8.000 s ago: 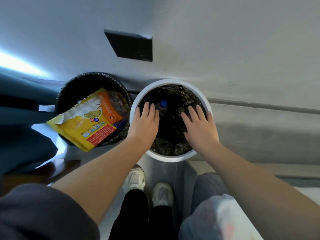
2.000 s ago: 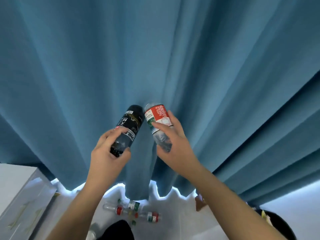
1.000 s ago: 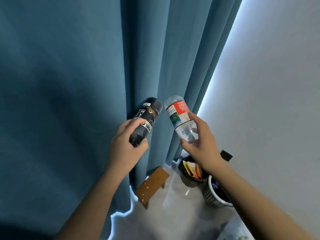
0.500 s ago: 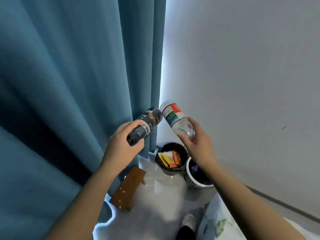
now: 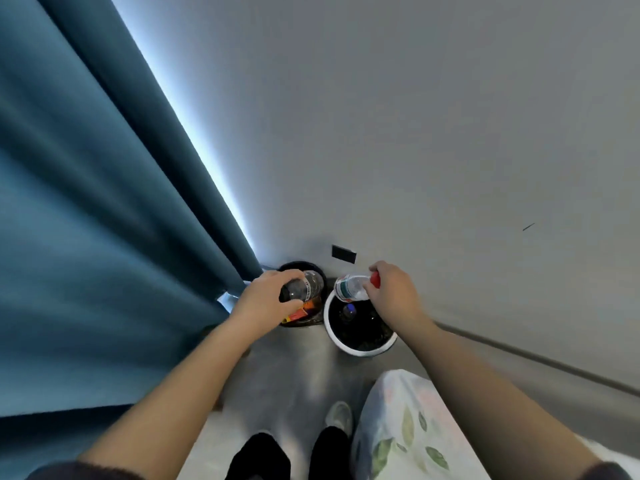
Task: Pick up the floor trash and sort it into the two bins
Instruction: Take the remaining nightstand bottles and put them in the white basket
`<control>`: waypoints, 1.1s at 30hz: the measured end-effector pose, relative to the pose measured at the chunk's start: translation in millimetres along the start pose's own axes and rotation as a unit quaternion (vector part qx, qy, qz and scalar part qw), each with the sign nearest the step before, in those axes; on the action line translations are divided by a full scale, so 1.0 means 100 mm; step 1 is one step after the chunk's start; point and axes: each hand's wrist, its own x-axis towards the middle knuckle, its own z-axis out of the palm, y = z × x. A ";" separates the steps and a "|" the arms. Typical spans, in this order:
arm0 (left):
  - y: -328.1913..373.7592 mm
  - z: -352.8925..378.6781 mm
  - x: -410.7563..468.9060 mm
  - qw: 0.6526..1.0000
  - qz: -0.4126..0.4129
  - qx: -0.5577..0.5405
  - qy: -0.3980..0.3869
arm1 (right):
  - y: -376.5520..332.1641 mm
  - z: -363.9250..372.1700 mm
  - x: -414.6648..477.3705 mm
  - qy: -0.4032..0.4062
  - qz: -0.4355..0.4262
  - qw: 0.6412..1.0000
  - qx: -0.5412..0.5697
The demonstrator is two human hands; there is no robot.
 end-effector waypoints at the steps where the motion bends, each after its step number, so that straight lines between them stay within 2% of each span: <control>1: 0.00 0.18 0.18 1.000 -0.002 0.016 -0.023 | 0.20 0.09 0.10 -0.012 0.015 1.000 -0.010; 9: -0.49 1.96 1.60 0.979 -0.019 0.108 -0.171 | 1.77 1.16 0.87 -0.078 0.095 0.991 -0.060; 15: -1.07 3.26 2.57 0.950 0.023 0.201 -0.239 | 2.62 2.18 1.51 -0.104 0.114 0.985 -0.080; 25: -1.84 4.57 3.52 0.850 0.123 0.390 -0.332 | 3.37 3.71 2.17 -0.184 0.046 0.966 -0.176; 33: -2.17 5.08 3.73 0.775 0.169 0.493 -0.356 | 3.65 4.13 2.30 -0.245 0.023 0.928 -0.281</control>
